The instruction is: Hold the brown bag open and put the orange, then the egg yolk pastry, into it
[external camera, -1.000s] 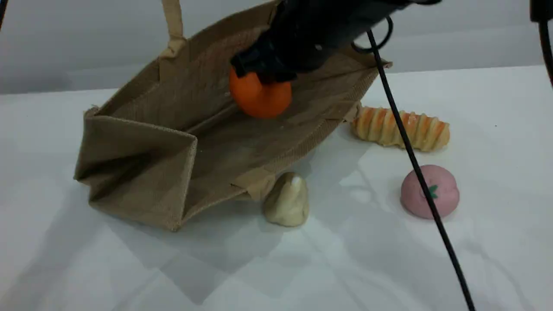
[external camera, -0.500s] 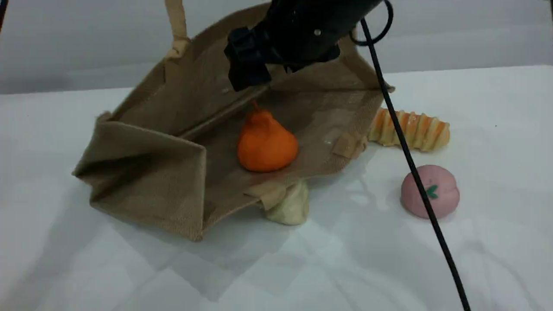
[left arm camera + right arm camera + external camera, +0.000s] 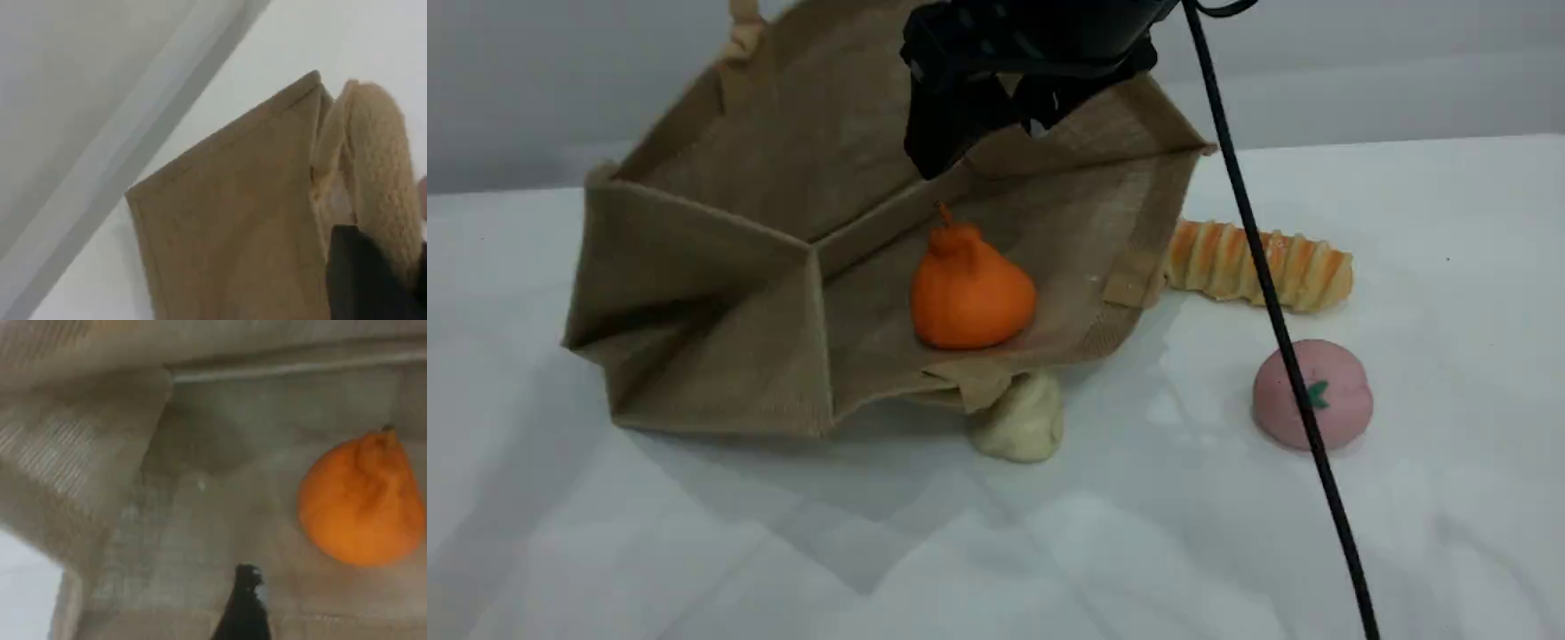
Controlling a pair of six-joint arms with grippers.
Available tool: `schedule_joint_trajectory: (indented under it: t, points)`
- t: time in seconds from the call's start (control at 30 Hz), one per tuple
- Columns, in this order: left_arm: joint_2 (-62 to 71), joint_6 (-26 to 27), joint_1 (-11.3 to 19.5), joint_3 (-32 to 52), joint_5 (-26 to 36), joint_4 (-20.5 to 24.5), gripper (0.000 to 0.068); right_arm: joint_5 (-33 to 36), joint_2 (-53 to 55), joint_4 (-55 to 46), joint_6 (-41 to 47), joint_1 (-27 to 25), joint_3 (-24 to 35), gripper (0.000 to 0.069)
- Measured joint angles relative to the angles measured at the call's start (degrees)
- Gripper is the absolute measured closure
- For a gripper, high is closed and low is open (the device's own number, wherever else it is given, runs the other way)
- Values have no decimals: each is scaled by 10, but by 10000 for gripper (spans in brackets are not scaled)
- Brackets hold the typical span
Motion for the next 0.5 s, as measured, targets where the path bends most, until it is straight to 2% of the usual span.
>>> schedule_joint_trajectory:
  t: [0.3, 0.5]
  points:
    - [0, -3, 61, -4, -4, 1, 598, 50, 9, 6, 3, 0, 0, 124]
    - [0, -14, 82, -4, -5, -7, 598, 66, 37, 20, 3, 0, 1, 124]
